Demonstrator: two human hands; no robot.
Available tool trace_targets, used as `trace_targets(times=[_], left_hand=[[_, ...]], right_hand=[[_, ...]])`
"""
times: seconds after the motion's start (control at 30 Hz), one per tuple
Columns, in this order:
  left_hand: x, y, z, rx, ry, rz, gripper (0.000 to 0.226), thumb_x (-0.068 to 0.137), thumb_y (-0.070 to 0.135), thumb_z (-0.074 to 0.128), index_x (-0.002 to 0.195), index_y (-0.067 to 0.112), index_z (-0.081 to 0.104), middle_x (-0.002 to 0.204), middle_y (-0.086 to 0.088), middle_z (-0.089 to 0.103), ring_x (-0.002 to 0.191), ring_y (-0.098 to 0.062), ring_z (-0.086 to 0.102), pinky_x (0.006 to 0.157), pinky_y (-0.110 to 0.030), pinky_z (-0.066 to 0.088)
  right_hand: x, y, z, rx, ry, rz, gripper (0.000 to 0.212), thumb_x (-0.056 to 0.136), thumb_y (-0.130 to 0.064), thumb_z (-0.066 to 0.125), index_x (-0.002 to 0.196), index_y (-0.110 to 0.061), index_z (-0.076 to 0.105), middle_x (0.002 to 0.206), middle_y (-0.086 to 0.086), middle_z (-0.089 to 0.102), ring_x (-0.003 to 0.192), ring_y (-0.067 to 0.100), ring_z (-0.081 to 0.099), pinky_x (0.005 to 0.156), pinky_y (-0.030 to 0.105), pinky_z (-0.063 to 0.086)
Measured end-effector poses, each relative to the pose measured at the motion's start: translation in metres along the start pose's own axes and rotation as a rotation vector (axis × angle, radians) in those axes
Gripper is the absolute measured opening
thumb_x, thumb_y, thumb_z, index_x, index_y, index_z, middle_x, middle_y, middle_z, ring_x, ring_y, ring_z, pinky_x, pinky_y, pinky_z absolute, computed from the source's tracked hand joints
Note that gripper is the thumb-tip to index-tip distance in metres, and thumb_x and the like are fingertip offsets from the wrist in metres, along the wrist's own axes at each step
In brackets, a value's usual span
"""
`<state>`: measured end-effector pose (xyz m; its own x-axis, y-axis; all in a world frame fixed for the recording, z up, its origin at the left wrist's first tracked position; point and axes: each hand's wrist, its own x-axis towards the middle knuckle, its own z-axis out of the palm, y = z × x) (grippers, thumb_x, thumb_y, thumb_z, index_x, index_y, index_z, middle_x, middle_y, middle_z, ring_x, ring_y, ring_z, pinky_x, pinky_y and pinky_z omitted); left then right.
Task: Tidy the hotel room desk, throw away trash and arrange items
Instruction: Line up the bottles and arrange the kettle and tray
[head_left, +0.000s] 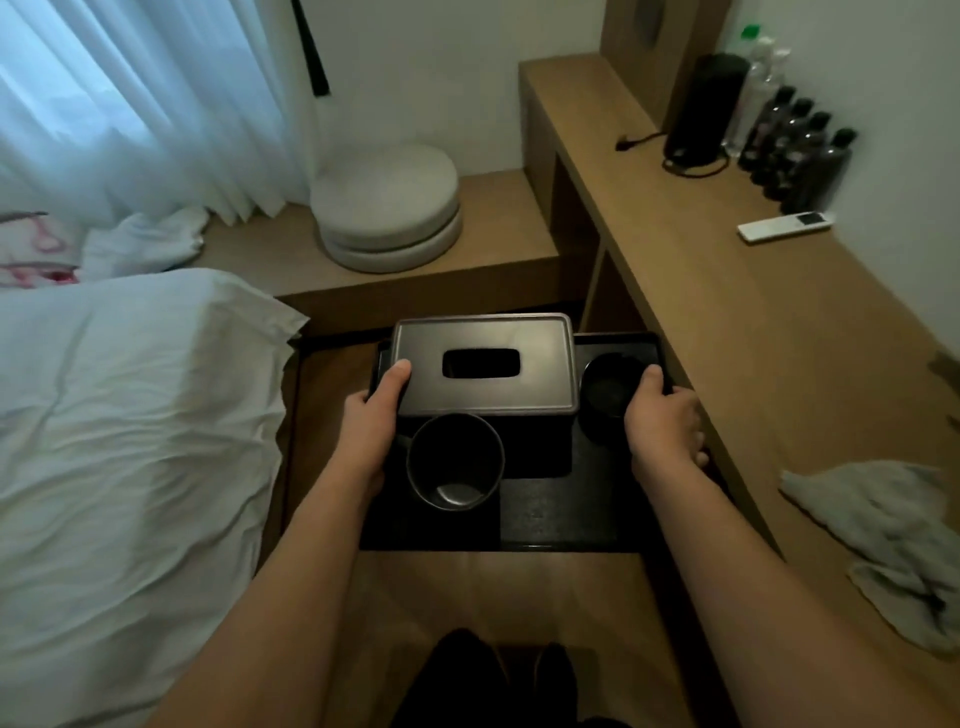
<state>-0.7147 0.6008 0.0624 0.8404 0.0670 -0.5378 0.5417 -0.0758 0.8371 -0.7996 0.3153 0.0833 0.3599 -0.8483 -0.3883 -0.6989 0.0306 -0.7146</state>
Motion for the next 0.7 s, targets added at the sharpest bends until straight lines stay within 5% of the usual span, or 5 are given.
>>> trace_targets(times=[0.7], left_hand=[[0.327, 0.227, 0.054, -0.016, -0.102, 0.013, 0.129, 0.039, 0.089, 0.077, 0.142, 0.015, 0.050, 0.123, -0.008, 0.069, 0.105, -0.026, 0.070, 0.092, -0.045, 0.056]], right_hand=[[0.166, -0.272, 0.201, 0.005, 0.027, 0.047, 0.064, 0.098, -0.059, 0.032, 0.142, -0.014, 0.042, 0.145, 0.016, 0.047, 0.134, 0.038, 0.039, 0.110, 0.050, 0.023]])
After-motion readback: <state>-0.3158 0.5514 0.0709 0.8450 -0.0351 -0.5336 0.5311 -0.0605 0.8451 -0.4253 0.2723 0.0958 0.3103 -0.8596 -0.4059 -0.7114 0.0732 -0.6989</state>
